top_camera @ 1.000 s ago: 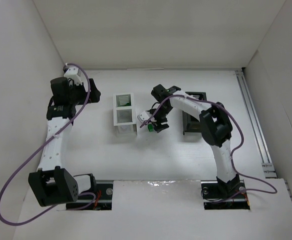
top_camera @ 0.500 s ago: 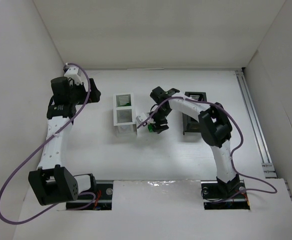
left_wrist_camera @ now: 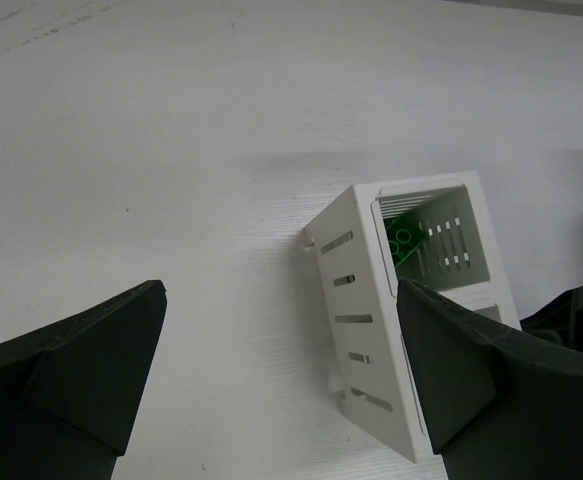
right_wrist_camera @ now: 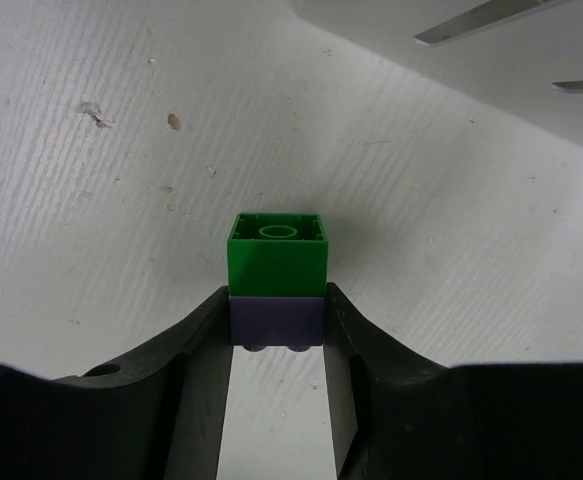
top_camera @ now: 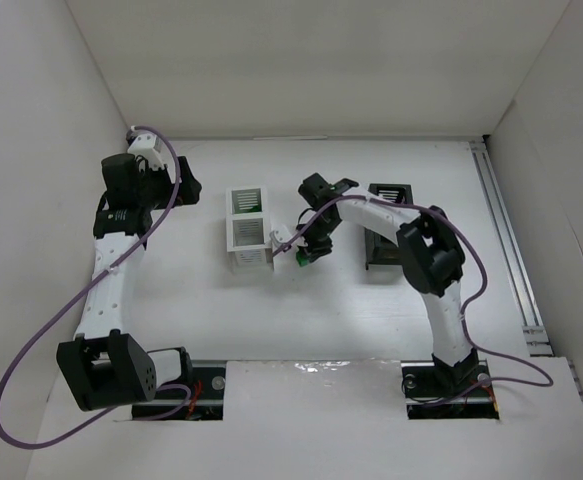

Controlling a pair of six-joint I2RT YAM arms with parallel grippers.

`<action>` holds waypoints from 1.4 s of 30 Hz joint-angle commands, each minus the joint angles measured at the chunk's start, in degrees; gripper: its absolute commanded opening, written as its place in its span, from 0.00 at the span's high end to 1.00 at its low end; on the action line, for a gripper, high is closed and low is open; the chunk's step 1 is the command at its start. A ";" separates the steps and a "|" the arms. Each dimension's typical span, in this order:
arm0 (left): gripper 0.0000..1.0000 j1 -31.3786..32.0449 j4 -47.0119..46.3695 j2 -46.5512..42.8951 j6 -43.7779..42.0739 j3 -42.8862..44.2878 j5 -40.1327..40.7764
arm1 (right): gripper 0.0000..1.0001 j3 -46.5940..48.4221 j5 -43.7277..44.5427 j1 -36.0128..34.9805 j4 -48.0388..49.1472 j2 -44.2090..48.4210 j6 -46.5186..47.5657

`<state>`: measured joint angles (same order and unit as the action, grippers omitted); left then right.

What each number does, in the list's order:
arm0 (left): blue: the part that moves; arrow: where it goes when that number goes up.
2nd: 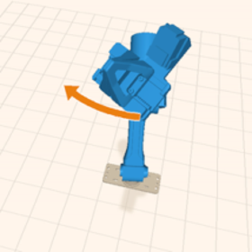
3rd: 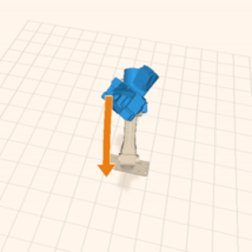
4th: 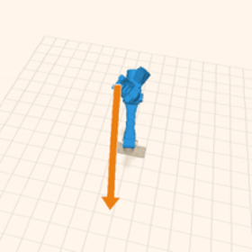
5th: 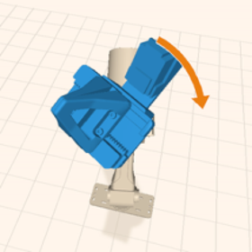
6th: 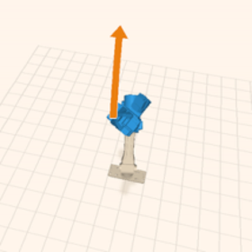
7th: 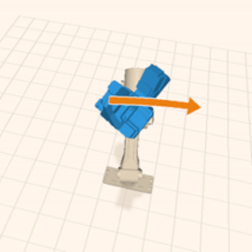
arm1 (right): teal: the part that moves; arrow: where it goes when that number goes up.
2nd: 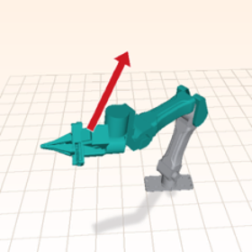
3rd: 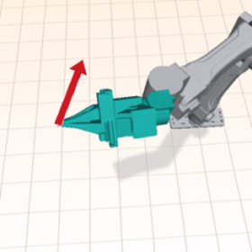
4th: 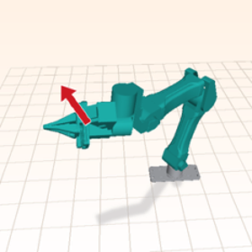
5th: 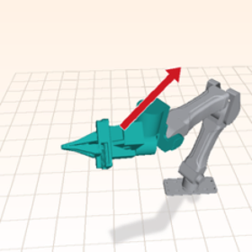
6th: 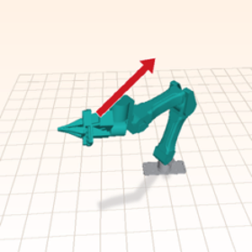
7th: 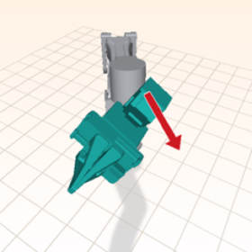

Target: Sort the legos into containers by color

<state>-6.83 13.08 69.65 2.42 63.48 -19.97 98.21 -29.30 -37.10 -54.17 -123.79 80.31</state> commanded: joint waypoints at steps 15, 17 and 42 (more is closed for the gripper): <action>0.01 2.26 -9.82 -10.32 -5.47 -7.84 -24.82 | 1.00 -11.12 -21.32 9.94 9.44 26.39 -8.31; 0.01 4.54 -11.41 -11.81 -5.49 -9.07 -33.36 | 1.00 -9.46 -22.99 9.94 10.05 27.63 -10.52; 0.15 28.01 -6.39 -7.51 -28.78 -6.88 -33.91 | 1.00 2.07 -24.40 0.19 6.10 26.40 -20.81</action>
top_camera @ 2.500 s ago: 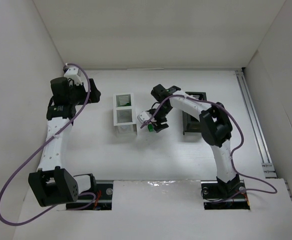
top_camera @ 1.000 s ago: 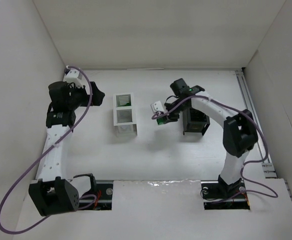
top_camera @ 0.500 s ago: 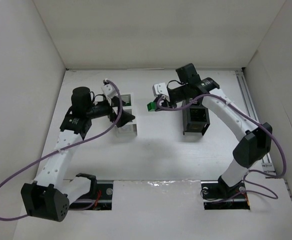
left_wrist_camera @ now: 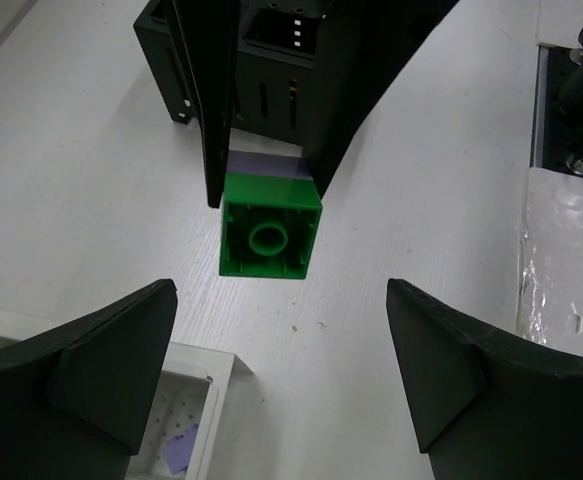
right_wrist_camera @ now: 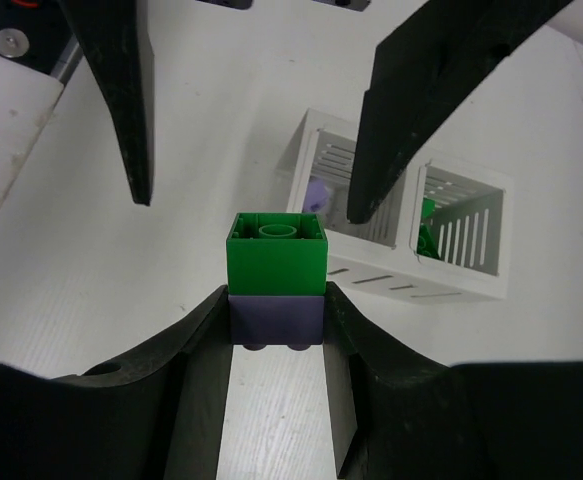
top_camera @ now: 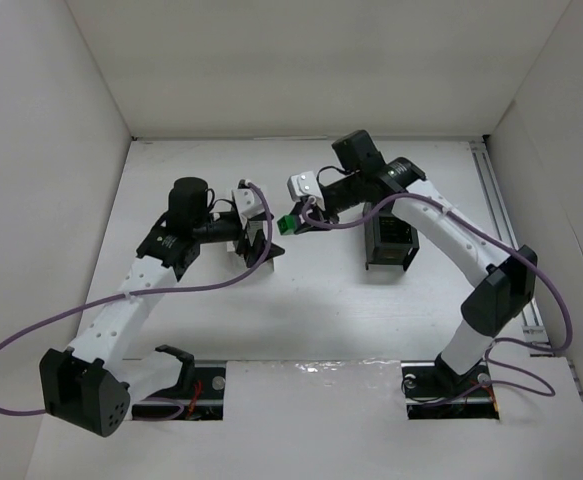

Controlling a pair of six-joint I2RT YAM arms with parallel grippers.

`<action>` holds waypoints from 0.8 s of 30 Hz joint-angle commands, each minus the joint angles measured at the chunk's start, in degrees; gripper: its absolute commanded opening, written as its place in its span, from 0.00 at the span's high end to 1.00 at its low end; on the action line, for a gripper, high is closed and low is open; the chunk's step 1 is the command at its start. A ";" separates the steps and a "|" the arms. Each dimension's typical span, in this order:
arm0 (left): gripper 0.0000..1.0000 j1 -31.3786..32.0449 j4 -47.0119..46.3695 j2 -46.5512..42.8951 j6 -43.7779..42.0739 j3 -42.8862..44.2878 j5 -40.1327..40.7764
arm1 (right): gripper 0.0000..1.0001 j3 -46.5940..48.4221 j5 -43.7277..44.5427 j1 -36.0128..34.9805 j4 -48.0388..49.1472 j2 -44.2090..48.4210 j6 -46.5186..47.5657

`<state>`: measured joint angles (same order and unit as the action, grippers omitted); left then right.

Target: Sort the legos into containers by color

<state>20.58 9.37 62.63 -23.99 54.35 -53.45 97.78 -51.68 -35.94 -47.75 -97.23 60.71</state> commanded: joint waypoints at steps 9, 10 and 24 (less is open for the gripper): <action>0.29 0.60 -4.36 -0.49 -2.38 2.25 0.10 | 1.00 2.51 -0.88 -2.63 0.29 -1.21 -1.73; 0.31 0.60 -4.36 -0.49 -2.38 2.25 0.10 | 1.00 3.29 -0.88 -2.64 0.29 -1.21 -1.73; 0.65 0.60 -5.59 0.03 -1.86 1.73 -0.43 | 1.00 6.55 -1.41 -3.17 -0.86 -4.37 -2.26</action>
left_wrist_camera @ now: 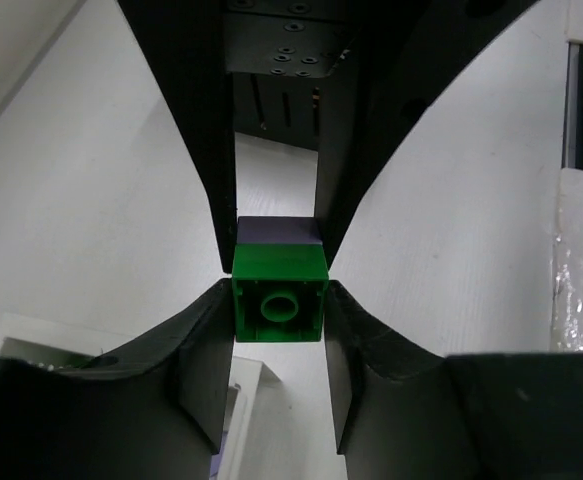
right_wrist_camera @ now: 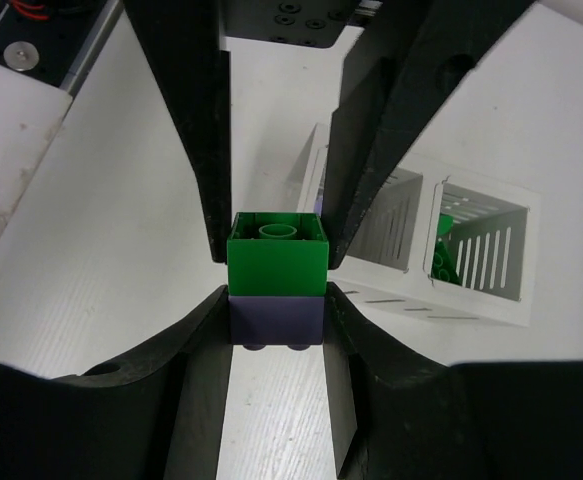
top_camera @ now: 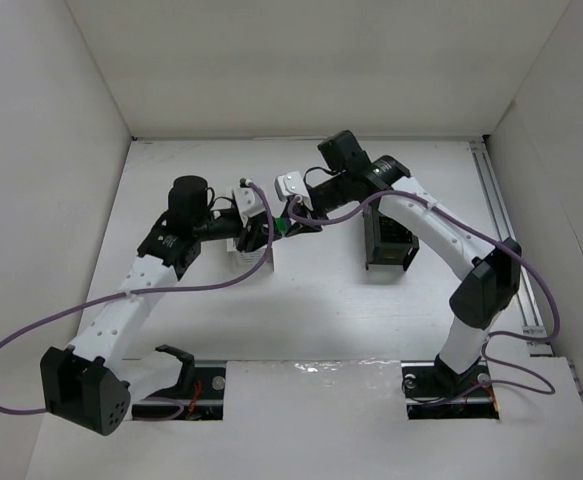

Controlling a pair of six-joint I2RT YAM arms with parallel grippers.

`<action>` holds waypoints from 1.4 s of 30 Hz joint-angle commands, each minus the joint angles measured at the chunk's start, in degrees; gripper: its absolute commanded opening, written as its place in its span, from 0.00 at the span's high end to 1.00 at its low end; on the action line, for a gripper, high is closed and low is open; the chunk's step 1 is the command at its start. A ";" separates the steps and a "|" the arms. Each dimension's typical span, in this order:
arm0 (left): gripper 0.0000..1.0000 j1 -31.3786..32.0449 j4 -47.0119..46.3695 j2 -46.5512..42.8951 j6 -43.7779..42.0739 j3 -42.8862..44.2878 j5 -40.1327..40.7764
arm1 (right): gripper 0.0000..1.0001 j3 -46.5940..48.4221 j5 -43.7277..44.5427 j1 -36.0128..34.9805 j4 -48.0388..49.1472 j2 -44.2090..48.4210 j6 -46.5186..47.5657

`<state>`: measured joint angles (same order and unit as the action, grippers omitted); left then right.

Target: Sort the legos into containers by color

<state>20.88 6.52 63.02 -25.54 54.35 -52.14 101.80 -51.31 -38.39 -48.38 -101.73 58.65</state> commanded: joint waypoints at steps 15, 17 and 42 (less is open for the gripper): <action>1.00 0.30 -7.23 -3.16 4.18 -0.90 2.66 | 1.00 -3.18 -1.52 2.61 -1.37 1.80 -0.73; 1.00 0.30 -7.75 -4.92 4.89 -1.52 4.32 | 1.00 -6.07 -0.82 4.80 -1.37 2.42 -0.73; 1.00 -7.96 -3.36 12.30 24.49 10.52 27.18 | 1.00 -16.45 7.28 7.45 15.86 9.27 -18.04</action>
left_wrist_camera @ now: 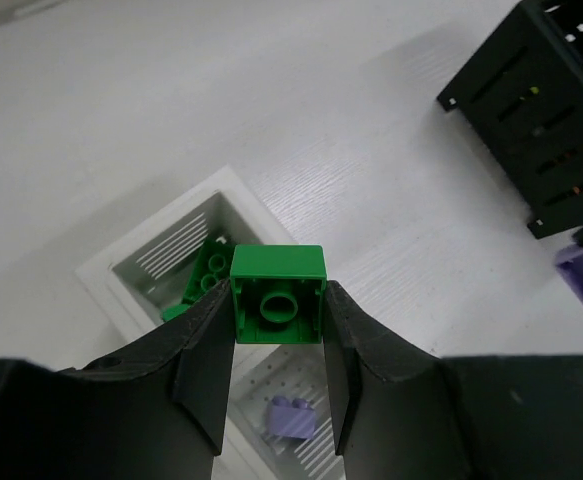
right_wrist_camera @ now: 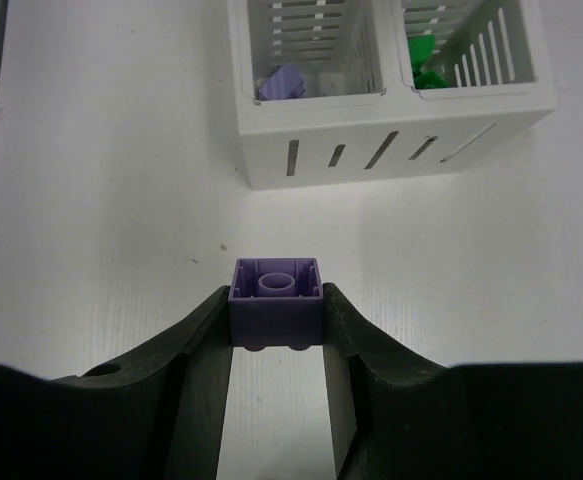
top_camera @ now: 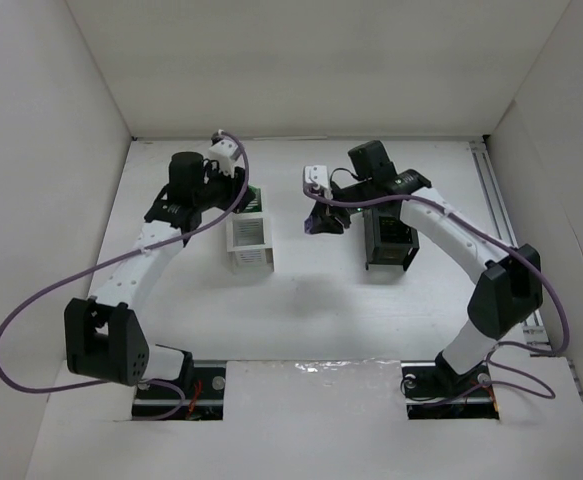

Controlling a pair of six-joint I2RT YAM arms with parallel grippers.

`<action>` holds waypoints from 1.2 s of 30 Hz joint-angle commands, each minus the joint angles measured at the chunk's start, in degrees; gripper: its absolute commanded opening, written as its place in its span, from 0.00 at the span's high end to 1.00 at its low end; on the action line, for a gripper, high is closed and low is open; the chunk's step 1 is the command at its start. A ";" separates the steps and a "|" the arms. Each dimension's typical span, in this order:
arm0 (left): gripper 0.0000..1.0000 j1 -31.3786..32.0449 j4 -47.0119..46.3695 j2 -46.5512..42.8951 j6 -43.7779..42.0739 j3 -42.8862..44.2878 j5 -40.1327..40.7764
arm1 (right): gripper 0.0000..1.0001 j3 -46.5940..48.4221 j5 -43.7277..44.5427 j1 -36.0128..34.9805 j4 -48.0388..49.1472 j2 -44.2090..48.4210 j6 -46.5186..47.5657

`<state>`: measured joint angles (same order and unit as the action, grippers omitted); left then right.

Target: Sort the legos into containers by color

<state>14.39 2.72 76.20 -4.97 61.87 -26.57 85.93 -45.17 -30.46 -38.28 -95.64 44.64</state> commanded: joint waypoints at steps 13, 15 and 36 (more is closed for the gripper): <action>0.88 -2.00 4.04 9.31 4.80 9.59 2.13 | 1.00 -1.82 3.95 -2.06 9.28 4.32 -6.41; 0.86 -2.00 4.57 9.92 4.80 10.29 2.92 | 1.00 -1.82 3.95 -2.59 9.28 3.70 -6.41; 0.00 -9.90 -5.09 -6.93 16.22 5.63 3.27 | 1.00 1.95 7.20 -8.91 19.91 -4.19 -8.26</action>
<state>7.90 4.84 76.47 6.26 67.92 -24.10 84.88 -38.74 -36.21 -23.18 -96.18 37.60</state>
